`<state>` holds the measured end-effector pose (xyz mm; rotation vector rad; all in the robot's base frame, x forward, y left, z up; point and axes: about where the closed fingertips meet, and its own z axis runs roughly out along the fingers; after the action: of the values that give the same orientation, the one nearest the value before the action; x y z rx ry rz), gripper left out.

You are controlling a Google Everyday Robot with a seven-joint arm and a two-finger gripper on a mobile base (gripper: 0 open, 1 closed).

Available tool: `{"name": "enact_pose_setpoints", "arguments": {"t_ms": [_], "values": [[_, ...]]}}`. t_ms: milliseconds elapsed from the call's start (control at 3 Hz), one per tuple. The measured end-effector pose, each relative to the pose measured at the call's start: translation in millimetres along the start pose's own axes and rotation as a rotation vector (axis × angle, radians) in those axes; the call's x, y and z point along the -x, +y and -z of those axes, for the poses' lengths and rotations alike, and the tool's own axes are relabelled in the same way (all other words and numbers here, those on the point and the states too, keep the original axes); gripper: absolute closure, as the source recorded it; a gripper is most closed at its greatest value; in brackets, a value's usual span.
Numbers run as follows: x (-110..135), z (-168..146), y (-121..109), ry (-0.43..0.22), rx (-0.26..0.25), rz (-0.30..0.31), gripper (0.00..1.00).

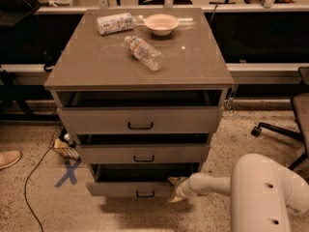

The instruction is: Open bottom drawer

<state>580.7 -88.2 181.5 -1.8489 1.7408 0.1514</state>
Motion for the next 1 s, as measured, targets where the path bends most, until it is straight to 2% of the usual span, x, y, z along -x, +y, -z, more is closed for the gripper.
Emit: {"name": "enact_pose_setpoints", "arguments": {"t_ms": [333, 667, 1000], "values": [[0.7, -0.9, 1.0, -0.001, 0.002, 0.000, 0.00], [0.7, -0.9, 1.0, -0.001, 0.002, 0.000, 0.00], [-0.2, -6.2, 1.6, 0.044, 0.029, -0.010, 0.00]]}}
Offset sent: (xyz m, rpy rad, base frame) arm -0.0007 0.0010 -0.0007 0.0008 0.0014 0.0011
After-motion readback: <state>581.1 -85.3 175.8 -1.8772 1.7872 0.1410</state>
